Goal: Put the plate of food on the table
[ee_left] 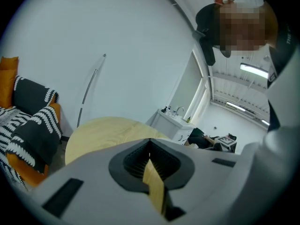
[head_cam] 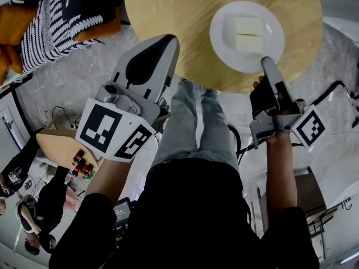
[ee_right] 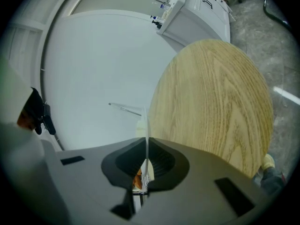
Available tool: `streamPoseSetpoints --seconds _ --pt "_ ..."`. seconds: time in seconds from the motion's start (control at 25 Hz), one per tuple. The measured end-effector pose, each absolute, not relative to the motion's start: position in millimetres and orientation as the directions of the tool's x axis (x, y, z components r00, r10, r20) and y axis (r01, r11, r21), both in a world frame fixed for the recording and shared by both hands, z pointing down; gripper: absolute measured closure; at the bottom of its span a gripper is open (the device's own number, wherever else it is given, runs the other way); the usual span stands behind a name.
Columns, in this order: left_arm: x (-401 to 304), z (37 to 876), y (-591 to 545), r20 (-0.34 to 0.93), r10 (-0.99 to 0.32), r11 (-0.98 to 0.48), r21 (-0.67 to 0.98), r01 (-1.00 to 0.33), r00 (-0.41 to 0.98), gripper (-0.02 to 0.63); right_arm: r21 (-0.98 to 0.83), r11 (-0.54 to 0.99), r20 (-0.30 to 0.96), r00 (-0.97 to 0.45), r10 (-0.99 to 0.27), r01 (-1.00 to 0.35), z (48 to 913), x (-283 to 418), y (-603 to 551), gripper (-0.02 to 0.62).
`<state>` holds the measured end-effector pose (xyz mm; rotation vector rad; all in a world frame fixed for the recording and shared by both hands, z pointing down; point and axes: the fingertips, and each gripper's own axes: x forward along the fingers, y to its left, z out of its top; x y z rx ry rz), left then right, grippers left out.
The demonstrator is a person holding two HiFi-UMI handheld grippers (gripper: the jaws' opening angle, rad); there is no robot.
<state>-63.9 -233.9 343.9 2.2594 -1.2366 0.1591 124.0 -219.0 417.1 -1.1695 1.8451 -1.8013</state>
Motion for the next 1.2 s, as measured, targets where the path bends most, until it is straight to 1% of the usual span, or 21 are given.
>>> streamPoseSetpoints --seconds 0.2,0.36,0.64,0.88,1.2 --pt "-60.1 352.2 -241.6 0.346 -0.722 -0.439 0.441 -0.783 0.599 0.600 -0.923 -0.154 0.352 -0.611 -0.709 -0.353 428.4 118.2 -220.6 0.575" --pt "-61.3 375.2 -248.0 0.362 -0.701 -0.439 0.461 -0.771 0.615 0.600 -0.906 -0.191 0.400 -0.620 -0.674 -0.378 454.8 110.0 -220.8 0.575" --pt "-42.7 396.9 -269.1 0.386 -0.662 -0.433 0.502 -0.748 0.642 0.600 -0.877 -0.257 0.467 -0.596 -0.653 -0.406 472.9 124.1 -238.9 0.575" --pt "-63.2 402.8 -260.1 0.391 -0.650 -0.434 0.513 -0.741 0.652 0.600 -0.856 -0.295 0.506 -0.566 -0.651 -0.425 478.8 106.3 -222.4 0.575" --pt "-63.7 406.2 -268.9 0.393 -0.629 -0.453 0.517 -0.727 0.671 0.600 -0.787 -0.363 0.606 -0.518 -0.604 -0.498 495.4 106.1 -220.0 0.560"
